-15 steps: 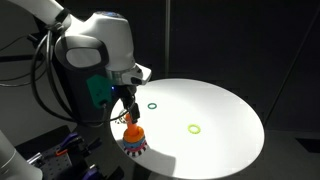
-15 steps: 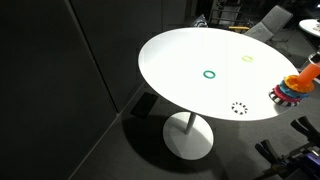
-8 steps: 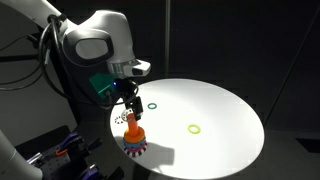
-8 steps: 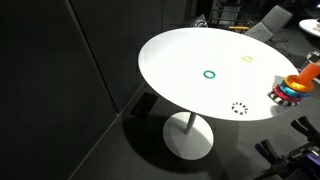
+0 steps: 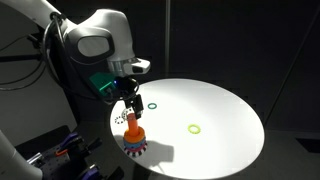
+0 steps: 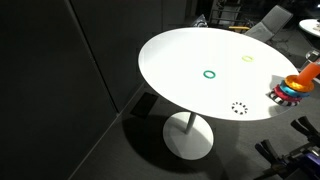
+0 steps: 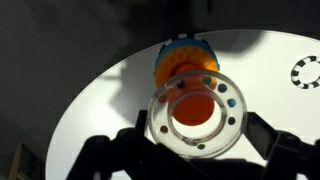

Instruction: Place the clear ring on the stack

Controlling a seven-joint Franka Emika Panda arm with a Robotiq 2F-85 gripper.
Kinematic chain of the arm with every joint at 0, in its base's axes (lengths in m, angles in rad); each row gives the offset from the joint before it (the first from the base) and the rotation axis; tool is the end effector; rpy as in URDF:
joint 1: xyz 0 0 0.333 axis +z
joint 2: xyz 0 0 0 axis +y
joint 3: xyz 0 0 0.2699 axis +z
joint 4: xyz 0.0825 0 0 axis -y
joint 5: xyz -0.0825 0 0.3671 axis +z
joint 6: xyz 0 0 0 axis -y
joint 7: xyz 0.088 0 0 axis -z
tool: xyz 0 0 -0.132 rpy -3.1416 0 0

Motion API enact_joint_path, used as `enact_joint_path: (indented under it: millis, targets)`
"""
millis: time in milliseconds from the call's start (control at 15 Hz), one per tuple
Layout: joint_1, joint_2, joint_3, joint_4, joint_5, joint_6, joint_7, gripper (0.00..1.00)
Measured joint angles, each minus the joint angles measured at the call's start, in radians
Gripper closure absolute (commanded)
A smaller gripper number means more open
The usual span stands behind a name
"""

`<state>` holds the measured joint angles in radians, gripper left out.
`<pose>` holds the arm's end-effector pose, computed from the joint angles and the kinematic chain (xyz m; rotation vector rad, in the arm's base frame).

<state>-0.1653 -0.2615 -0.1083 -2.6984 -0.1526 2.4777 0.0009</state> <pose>0.3893 -0.1075 0.2600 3.0589 -0.2345 0.0481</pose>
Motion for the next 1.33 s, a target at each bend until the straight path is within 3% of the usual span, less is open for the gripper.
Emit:
enact_joint_path:
  millis: [267,333,400,800,1333]
  targets:
    - [-0.001,0.014,-0.006,0.0,0.0,-0.003,0.0,0.3]
    - [-0.002,0.019,-0.008,0.0,0.0,-0.004,0.0,0.23]
    - [-0.002,0.024,-0.011,0.0,0.0,-0.005,0.0,0.01]
    - [-0.002,0.037,-0.019,0.002,0.006,-0.024,-0.002,0.0]
    - [0.016,0.017,-0.017,0.041,0.02,-0.136,-0.005,0.0]
